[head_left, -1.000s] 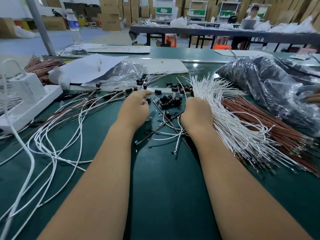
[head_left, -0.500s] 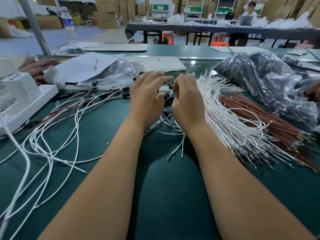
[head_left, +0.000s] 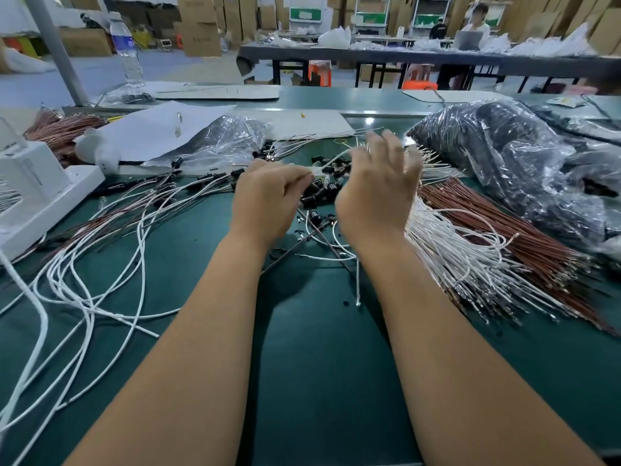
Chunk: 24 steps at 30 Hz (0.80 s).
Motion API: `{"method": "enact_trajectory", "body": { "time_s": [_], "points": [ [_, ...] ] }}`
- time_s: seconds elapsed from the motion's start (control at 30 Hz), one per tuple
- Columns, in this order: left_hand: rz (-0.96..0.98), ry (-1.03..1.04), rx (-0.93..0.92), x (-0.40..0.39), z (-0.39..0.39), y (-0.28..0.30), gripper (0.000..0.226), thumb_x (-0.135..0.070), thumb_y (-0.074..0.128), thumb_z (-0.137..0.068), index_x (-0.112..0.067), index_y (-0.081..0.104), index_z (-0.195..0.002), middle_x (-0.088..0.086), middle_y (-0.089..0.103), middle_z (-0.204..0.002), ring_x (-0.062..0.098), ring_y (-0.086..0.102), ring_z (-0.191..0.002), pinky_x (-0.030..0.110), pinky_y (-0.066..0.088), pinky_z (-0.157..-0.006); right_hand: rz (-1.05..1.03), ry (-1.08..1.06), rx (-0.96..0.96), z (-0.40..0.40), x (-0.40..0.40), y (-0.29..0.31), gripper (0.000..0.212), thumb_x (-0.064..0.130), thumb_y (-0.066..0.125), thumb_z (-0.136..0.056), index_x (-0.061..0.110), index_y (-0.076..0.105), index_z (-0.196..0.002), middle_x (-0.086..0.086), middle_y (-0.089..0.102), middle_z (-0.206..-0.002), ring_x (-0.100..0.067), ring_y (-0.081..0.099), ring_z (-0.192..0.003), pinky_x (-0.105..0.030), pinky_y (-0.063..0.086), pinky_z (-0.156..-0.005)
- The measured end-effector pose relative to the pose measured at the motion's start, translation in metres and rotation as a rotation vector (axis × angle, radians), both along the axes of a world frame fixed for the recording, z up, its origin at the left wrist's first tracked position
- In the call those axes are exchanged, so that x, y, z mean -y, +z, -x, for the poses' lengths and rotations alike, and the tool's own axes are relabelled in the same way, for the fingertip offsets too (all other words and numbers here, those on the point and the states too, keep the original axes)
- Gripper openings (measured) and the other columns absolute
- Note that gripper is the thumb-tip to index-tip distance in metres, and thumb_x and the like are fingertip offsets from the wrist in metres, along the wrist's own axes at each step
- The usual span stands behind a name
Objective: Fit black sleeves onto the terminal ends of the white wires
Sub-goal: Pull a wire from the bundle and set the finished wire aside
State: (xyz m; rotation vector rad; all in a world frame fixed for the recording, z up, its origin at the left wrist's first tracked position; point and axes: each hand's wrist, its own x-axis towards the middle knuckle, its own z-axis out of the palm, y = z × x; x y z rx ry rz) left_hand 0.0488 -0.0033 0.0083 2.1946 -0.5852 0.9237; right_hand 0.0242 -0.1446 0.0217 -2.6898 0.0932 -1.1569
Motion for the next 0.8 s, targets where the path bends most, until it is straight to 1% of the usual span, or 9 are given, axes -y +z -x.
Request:
{"method": "enact_trajectory", "body": {
  "time_s": [0.07,0.17,0.23,0.3,0.37,0.47,0.6,0.67,0.8],
  "points": [
    [0.027,-0.034,0.014,0.005,0.001,0.000,0.018,-0.025,0.060,-0.092,-0.018,0.076,-0.096,-0.011,0.058,-0.065,0.010,0.043,-0.069,0.023,0.031,-0.071,0.064,0.094,0.023,0.001,-0.009,-0.001,0.040,0.005,0.047,-0.083,0.010,0.058,-0.120,-0.010,0.050,-0.141,-0.025,0.036,-0.136,-0.041,0.008,-0.117],
    [0.052,-0.047,-0.014,0.004,-0.001,-0.003,0.016,-0.026,0.060,-0.092,-0.023,0.076,-0.093,-0.011,0.060,-0.064,0.013,0.046,-0.071,0.026,0.035,-0.072,0.008,0.109,0.085,0.004,-0.010,0.000,0.024,0.009,0.053,-0.083,0.006,0.056,-0.107,-0.011,0.063,-0.101,-0.030,0.053,-0.108,-0.042,0.025,-0.110],
    [0.033,-0.072,-0.026,0.003,-0.001,-0.002,0.017,-0.026,0.061,-0.092,-0.023,0.076,-0.087,-0.011,0.062,-0.065,0.014,0.050,-0.070,0.029,0.038,-0.075,0.013,0.130,0.080,0.005,-0.006,0.002,0.022,0.010,0.055,-0.083,0.007,0.055,-0.104,-0.006,0.062,-0.089,-0.029,0.054,-0.096,-0.040,0.029,-0.102],
    [-0.018,-0.107,-0.013,0.005,0.001,-0.002,0.017,-0.024,0.059,-0.092,-0.022,0.075,-0.087,-0.019,0.058,-0.066,0.007,0.043,-0.066,0.025,0.035,-0.075,0.078,0.220,0.004,0.005,-0.004,0.001,0.022,0.011,0.053,-0.085,0.010,0.059,-0.106,-0.005,0.065,-0.096,-0.027,0.054,-0.099,-0.036,0.031,-0.097],
    [-0.020,-0.084,-0.068,0.006,0.002,-0.002,0.017,-0.024,0.059,-0.092,-0.020,0.075,-0.091,-0.017,0.058,-0.069,0.006,0.043,-0.071,0.024,0.035,-0.071,0.081,0.308,-0.094,0.004,-0.007,-0.001,0.022,0.011,0.049,-0.087,0.010,0.063,-0.104,-0.006,0.067,-0.099,-0.027,0.055,-0.098,-0.033,0.034,-0.082],
    [0.025,0.026,-0.239,0.001,-0.001,-0.005,0.027,-0.035,0.058,-0.093,-0.014,0.072,-0.084,-0.002,0.067,-0.073,0.021,0.059,-0.075,0.033,0.045,-0.066,0.005,0.308,-0.174,0.001,-0.007,-0.005,0.024,0.010,0.044,-0.091,0.009,0.063,-0.104,-0.007,0.066,-0.098,-0.027,0.058,-0.090,-0.031,0.035,-0.064],
    [0.049,0.115,-0.368,-0.003,-0.004,-0.008,0.044,-0.032,0.051,-0.098,0.003,0.062,-0.073,0.019,0.065,-0.070,0.035,0.059,-0.066,0.041,0.047,-0.064,-0.151,0.233,-0.207,-0.001,-0.003,-0.007,0.030,0.004,0.040,-0.090,0.009,0.064,-0.108,-0.007,0.066,-0.093,-0.024,0.052,-0.074,-0.026,0.031,-0.053],
    [0.063,0.139,-0.385,-0.003,-0.005,-0.010,0.040,-0.028,0.052,-0.096,0.004,0.061,-0.073,0.020,0.064,-0.069,0.033,0.054,-0.061,0.037,0.044,-0.059,-0.240,0.189,-0.211,-0.001,-0.001,-0.006,0.037,0.001,0.038,-0.089,0.012,0.063,-0.113,-0.006,0.065,-0.090,-0.023,0.051,-0.071,-0.027,0.029,-0.051],
    [-0.060,-0.019,-0.403,0.004,0.001,-0.008,0.018,-0.034,0.066,-0.086,-0.017,0.071,-0.083,-0.002,0.064,-0.070,0.018,0.060,-0.070,0.031,0.049,-0.067,-0.394,0.175,-0.225,-0.003,0.004,-0.006,0.043,0.007,0.038,-0.091,0.024,0.061,-0.123,-0.005,0.066,-0.103,-0.024,0.056,-0.085,-0.030,0.036,-0.064]
  ]
}}
